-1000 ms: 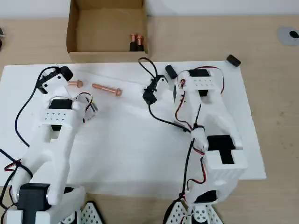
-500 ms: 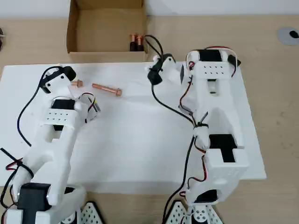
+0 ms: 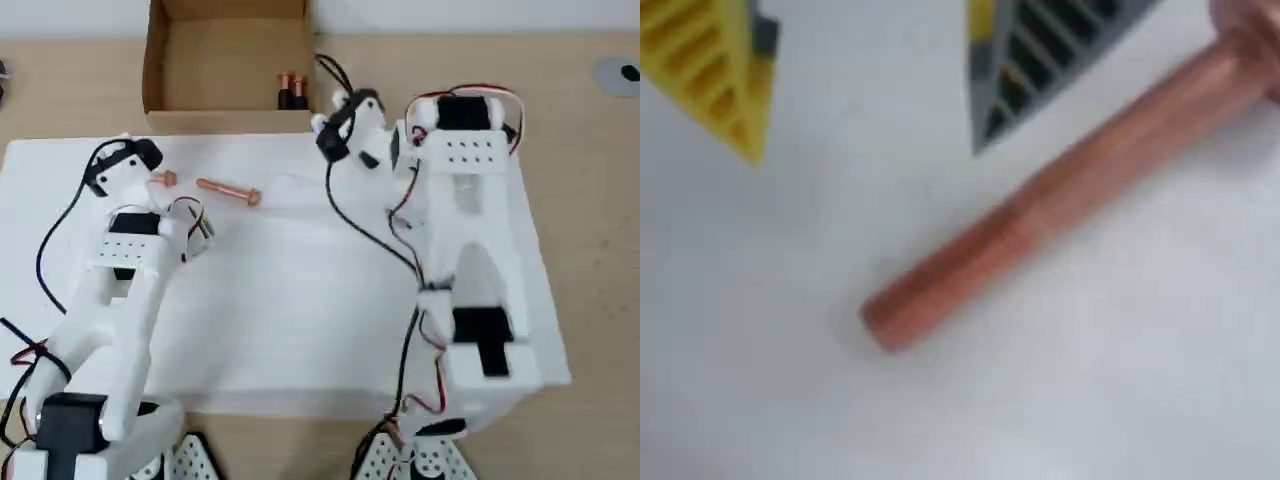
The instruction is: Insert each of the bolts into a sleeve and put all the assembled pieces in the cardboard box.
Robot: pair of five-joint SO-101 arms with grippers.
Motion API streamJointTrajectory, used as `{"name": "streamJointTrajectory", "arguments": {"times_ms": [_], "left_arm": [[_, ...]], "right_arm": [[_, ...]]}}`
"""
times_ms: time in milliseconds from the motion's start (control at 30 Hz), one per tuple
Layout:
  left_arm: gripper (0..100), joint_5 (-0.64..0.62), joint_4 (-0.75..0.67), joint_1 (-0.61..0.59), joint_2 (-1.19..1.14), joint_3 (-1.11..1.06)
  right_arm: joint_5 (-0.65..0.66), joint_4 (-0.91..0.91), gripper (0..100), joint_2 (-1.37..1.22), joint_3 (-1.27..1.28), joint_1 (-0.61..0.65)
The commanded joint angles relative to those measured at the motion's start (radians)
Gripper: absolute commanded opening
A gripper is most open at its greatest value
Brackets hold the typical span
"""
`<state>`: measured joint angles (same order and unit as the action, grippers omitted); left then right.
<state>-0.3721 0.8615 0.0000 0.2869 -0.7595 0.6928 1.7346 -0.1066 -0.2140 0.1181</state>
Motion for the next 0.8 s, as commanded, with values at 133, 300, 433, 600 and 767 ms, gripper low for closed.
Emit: {"name": "streamJointTrajectory", "arguments": {"times_ms": [133,300,433,600,767], "left_arm": [[15,0.074,0.034,0.003,0.004,0.046],[15,0.178,0.133,0.000,0.005,0.037],[15,0.186,0.152,-0.058,0.005,0.018],[15,0.181,0.158,-0.222,0.015,0.015],[15,0.091,0.129,-0.325,0.013,0.025]], "right_arm": [[-0.017,0.052,1.2,0.401,-0.002,0.042],[-0.138,0.048,1.2,0.627,0.186,0.047],[-0.199,0.021,1.2,0.780,0.295,0.081],[-0.218,0.025,1.2,0.846,0.387,0.142],[-0.272,0.017,1.2,0.852,0.438,0.145]]}}
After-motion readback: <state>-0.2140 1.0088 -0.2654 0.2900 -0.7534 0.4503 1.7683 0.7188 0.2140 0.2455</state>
